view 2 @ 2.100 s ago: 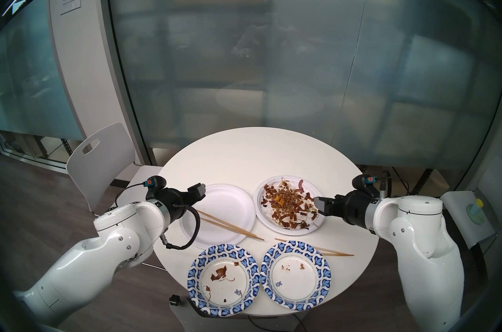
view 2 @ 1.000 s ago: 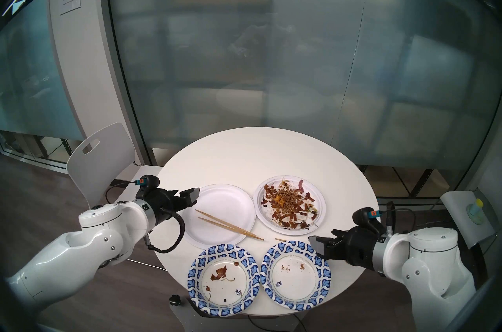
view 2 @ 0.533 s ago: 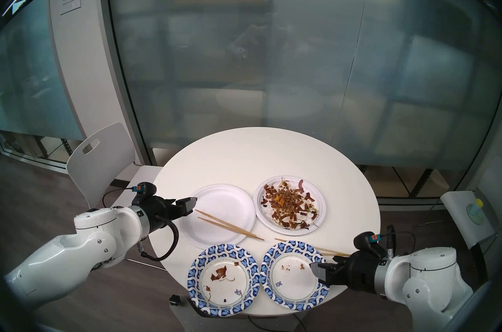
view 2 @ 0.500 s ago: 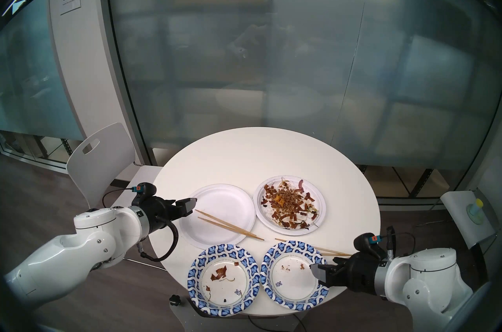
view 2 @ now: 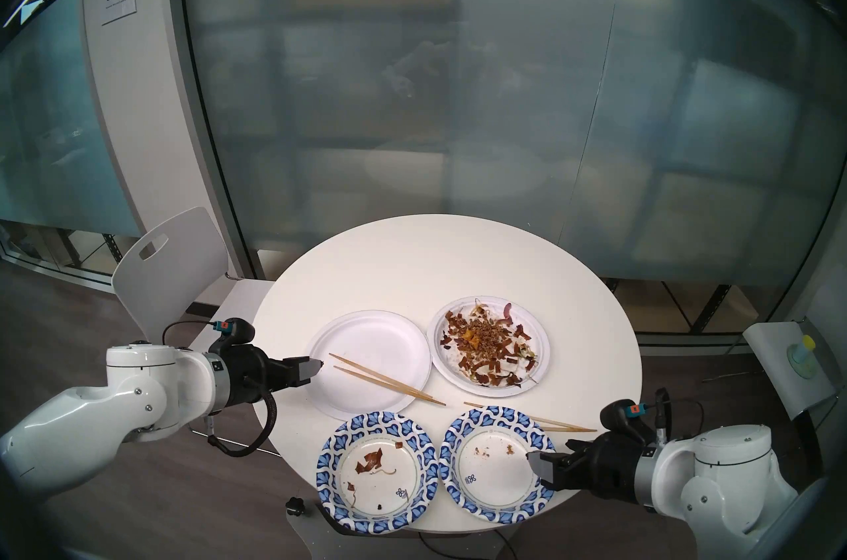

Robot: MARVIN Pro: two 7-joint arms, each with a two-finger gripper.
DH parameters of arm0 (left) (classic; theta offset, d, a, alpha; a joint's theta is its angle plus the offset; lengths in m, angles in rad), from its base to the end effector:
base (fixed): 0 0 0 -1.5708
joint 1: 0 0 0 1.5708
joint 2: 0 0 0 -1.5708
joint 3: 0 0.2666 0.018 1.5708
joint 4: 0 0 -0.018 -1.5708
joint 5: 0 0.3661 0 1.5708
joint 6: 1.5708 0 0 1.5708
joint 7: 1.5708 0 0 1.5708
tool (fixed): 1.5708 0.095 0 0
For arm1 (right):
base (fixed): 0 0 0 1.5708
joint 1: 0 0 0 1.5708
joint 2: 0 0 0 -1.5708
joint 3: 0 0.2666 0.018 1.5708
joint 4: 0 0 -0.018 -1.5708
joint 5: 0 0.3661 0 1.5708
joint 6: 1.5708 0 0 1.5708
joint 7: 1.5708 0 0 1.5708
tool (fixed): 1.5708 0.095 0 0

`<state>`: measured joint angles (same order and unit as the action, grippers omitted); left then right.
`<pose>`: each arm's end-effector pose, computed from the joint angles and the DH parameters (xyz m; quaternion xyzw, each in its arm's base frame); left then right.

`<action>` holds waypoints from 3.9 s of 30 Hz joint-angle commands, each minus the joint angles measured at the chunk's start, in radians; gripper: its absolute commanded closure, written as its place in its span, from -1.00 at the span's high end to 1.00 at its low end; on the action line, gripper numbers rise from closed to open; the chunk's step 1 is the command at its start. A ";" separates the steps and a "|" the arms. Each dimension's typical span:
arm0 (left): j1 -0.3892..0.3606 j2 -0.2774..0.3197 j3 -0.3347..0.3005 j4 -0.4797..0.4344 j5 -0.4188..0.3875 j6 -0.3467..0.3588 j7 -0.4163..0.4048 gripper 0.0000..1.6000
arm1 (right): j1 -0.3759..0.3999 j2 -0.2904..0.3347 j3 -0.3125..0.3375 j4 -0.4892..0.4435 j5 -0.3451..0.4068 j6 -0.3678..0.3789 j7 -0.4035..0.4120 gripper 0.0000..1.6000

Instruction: Stack the plates into one stack

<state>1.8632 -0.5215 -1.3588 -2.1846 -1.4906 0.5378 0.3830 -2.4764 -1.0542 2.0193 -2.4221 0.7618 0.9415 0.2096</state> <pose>0.3368 -0.0128 -0.2477 0.9156 -0.0391 0.3390 0.2127 0.2482 -0.0706 -0.2305 -0.9330 -0.0766 -0.3105 0.1650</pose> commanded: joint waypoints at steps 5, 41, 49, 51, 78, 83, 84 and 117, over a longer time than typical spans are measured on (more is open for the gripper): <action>0.149 0.153 -0.151 -0.054 -0.117 0.107 -0.091 1.00 | 0.036 0.015 -0.011 -0.001 0.000 -0.011 0.008 1.00; 0.378 0.133 -0.184 -0.141 -0.032 0.045 -0.094 1.00 | 0.028 -0.005 0.019 -0.021 -0.013 -0.019 0.026 1.00; 0.284 0.089 -0.082 -0.117 -0.011 0.050 -0.072 1.00 | 0.023 -0.014 0.024 -0.021 -0.013 -0.015 0.020 1.00; 0.258 0.070 -0.051 -0.112 -0.002 0.051 -0.060 1.00 | 0.020 -0.015 0.026 -0.021 -0.011 -0.016 0.019 1.00; 0.061 -0.078 0.139 -0.073 0.008 0.121 0.079 0.91 | -0.006 -0.049 0.011 -0.021 -0.016 -0.056 0.017 1.00; 0.042 -0.098 0.162 -0.062 0.020 0.123 0.101 0.73 | -0.010 -0.054 0.014 -0.021 -0.014 -0.061 0.018 1.00; 0.040 -0.100 0.165 -0.061 0.021 0.124 0.103 0.44 | -0.011 -0.054 0.015 -0.021 -0.014 -0.062 0.019 1.00; 0.016 -0.106 0.151 -0.042 -0.051 0.136 0.158 -1.00 | 0.005 -0.038 0.017 -0.015 -0.009 -0.062 0.038 1.00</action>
<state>1.8713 -0.6640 -1.1827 -2.1688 -1.5305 0.6587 0.5469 -2.4881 -1.0987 2.0463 -2.4252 0.7504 0.8776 0.2472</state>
